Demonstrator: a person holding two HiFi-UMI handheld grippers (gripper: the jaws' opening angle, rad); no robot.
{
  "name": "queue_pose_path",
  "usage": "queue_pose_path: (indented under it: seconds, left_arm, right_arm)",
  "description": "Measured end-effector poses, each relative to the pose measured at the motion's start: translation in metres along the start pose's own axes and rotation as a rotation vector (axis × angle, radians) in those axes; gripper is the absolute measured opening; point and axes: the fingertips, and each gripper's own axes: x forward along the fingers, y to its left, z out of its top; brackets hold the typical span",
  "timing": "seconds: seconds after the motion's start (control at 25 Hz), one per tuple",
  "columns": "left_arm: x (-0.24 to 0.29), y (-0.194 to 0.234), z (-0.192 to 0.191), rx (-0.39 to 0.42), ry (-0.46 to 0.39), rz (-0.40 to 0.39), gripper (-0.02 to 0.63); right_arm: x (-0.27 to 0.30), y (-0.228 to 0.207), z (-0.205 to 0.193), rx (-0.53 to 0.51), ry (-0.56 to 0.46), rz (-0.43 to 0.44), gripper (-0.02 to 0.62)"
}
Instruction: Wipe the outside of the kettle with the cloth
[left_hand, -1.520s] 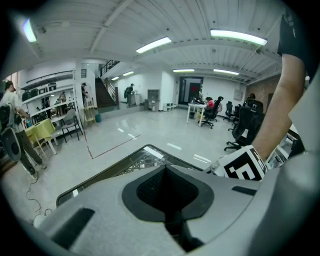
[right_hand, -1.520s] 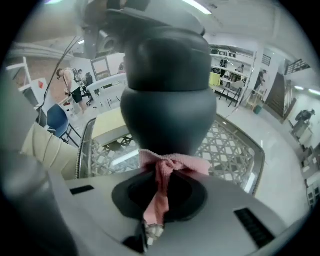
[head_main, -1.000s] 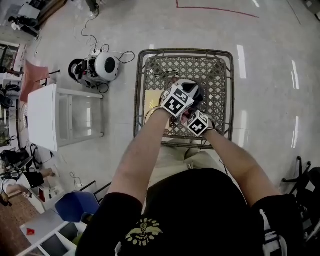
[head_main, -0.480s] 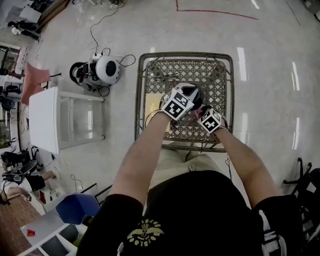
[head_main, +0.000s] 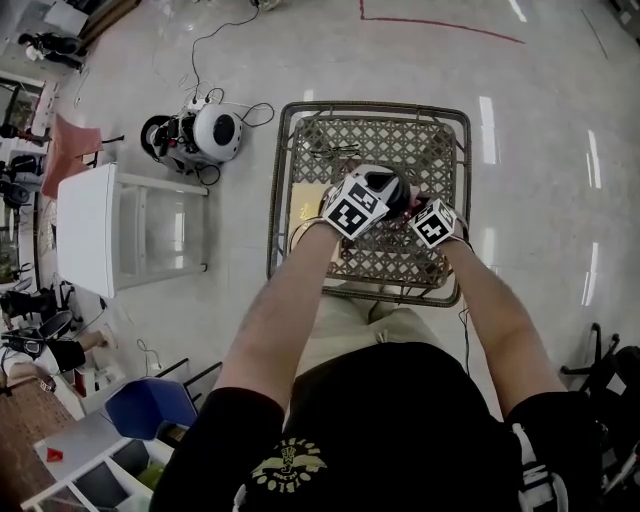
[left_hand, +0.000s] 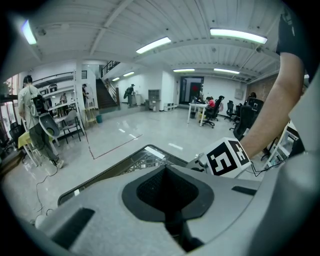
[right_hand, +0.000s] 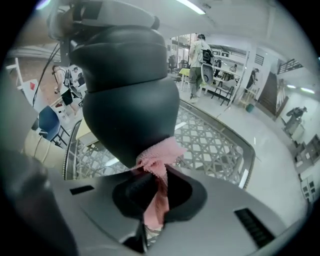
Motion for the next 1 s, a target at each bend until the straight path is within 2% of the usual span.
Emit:
queue_pose_path:
  seconds: [0.32,0.48,0.8,1.0]
  left_arm:
    - [0.002,0.000,0.000,-0.004,-0.009,0.010,0.009]
    - [0.002,-0.002,-0.004,-0.016,0.016,0.011,0.009]
    - [0.002,-0.002,-0.001,-0.008,0.010,0.007,0.009]
    - [0.001,-0.001,-0.001,-0.017,0.004,0.011,0.009]
  right_arm:
    - [-0.021,-0.014,-0.023,0.127,-0.031,-0.021,0.025]
    - [-0.040,-0.003,-0.051,0.125,-0.027,-0.028,0.025]
    - [-0.062,0.016,-0.098,0.210,-0.036,-0.026,0.025]
    - [-0.062,0.035,-0.131,0.284,0.019,-0.009,0.025]
